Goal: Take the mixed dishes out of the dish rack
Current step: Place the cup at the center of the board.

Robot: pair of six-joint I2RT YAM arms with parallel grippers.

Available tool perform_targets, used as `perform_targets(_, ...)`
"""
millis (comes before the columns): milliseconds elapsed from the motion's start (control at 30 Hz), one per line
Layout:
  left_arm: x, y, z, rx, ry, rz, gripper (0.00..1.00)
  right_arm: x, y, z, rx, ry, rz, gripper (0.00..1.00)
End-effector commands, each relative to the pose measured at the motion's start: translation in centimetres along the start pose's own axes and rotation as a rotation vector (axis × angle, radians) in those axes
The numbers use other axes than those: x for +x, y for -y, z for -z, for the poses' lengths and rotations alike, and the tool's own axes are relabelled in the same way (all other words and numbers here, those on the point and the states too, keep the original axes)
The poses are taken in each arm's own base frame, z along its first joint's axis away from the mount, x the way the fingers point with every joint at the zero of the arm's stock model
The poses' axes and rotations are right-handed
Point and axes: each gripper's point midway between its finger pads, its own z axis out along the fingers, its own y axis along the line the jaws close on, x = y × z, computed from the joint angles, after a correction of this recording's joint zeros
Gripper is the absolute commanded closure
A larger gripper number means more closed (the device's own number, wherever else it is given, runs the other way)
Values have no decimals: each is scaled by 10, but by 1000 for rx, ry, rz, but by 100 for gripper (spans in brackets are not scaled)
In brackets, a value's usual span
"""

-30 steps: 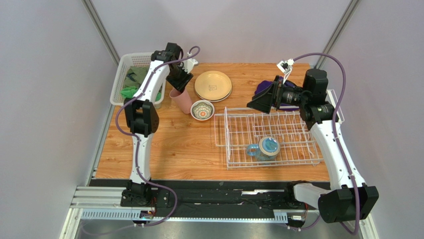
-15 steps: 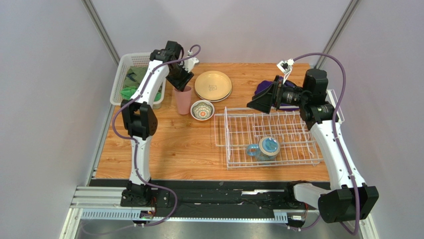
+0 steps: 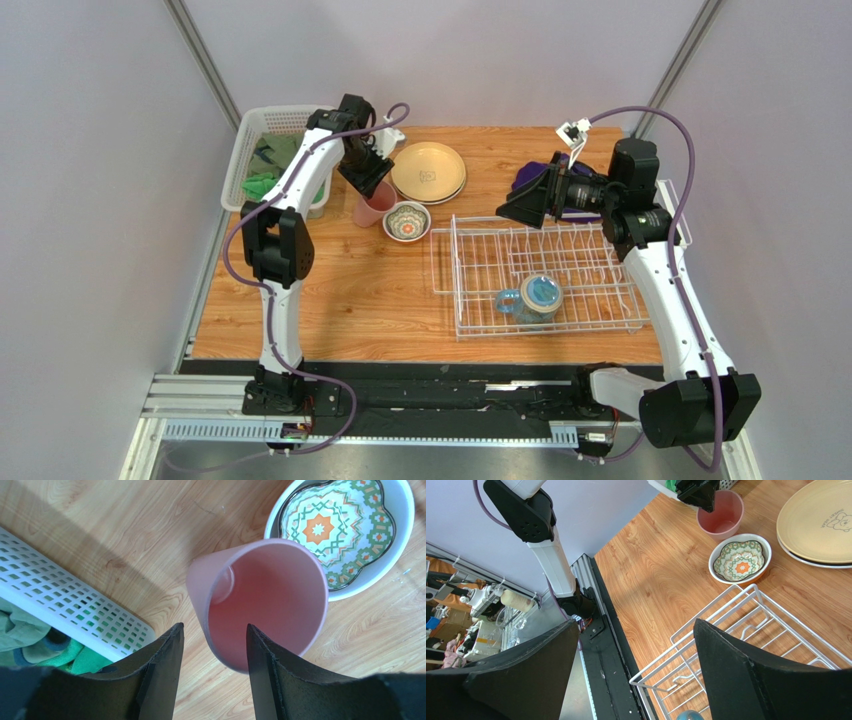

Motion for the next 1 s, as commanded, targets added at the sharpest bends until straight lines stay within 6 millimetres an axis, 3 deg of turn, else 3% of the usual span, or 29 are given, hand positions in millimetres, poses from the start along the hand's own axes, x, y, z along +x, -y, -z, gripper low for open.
perform_targets(0, -13, -3, 27, -53, 76, -6, 43, -4, -11, 3, -14, 15, 47, 11)
perform_targets(67, -13, -6, 27, -67, 72, 0, 48, -4, -12, 4, -14, 17, 51, 11)
perform_targets(233, -15, -9, 24, -70, 71, 6, 72, -4, -13, 5, -13, 20, 57, 11)
perform_targets(300, -16, -10, 22, -69, 67, 4, 75, -4, -13, 5, -13, 19, 57, 11)
perform_targets(600, -28, -26, 16, -96, 79, 14, 73, -3, -12, 5, -13, 17, 53, 11)
perform_targets(967, -23, -36, 2, -80, 66, 43, 73, -2, -10, 3, -15, 12, 48, 11)
